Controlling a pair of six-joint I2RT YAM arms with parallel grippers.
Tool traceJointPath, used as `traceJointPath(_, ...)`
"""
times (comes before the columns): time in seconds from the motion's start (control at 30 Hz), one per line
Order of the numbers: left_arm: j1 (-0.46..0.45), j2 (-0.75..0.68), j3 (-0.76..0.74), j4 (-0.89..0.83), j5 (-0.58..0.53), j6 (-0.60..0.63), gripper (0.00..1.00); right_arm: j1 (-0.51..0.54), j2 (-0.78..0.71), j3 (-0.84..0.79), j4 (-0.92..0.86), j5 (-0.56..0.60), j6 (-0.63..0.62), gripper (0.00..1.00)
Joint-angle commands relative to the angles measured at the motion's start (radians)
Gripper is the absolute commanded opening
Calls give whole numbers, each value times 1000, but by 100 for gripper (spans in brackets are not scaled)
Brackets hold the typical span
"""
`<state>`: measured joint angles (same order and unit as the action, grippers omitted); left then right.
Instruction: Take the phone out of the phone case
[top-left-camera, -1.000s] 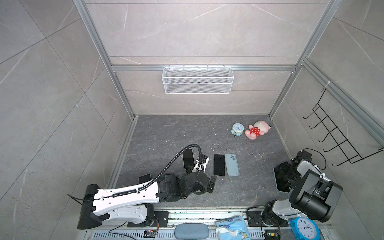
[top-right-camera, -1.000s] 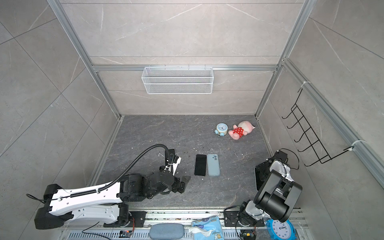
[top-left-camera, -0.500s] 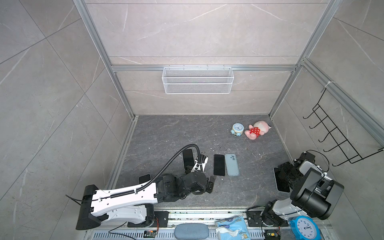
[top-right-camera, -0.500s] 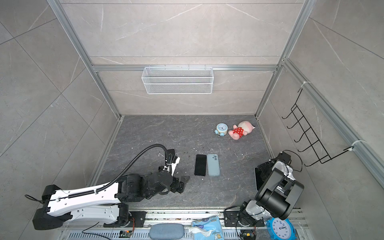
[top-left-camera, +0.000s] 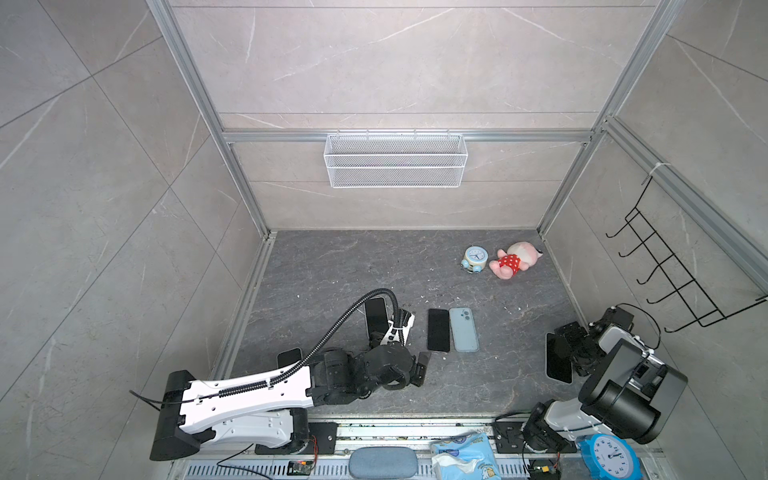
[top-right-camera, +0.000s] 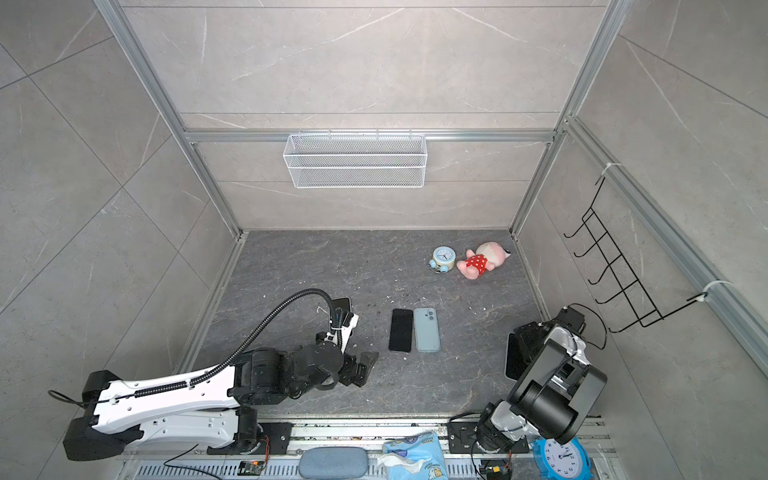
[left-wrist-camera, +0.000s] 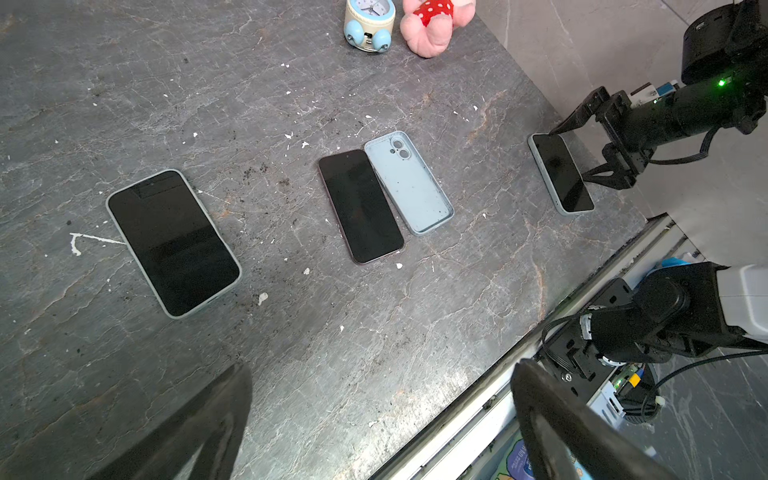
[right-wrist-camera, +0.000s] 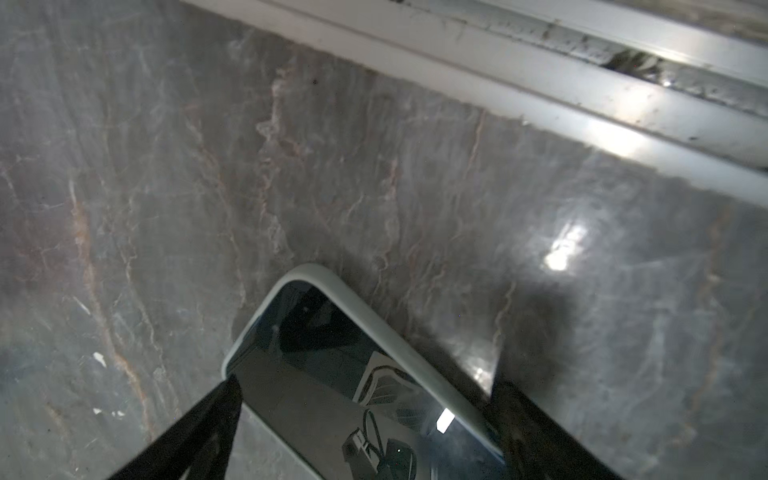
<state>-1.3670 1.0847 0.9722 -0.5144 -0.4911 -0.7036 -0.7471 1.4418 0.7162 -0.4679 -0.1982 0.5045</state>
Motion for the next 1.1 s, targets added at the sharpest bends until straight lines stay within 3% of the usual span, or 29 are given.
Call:
traceJointPath(0.0, 6, -16, 11, 35, -11, 7, 99, 10, 21, -72, -56, -143, 28, 96)
traceJointPath(0.37, 6, -3, 11, 54, 6, 5, 99, 17, -58, -89, -100, -146, 17, 95)
traceJointPath(0.53, 6, 1, 10, 64, 15, 1, 99, 64, -37, -64, -141, -74, 30, 92)
traceJointPath(0.6, 6, 6, 10, 68, 14, 2, 99, 112, -24, -49, -154, -27, 36, 99)
traceJointPath(1.07, 5, -9, -17, 103, 14, 11, 99, 267, 49, 13, -218, 197, 88, 100)
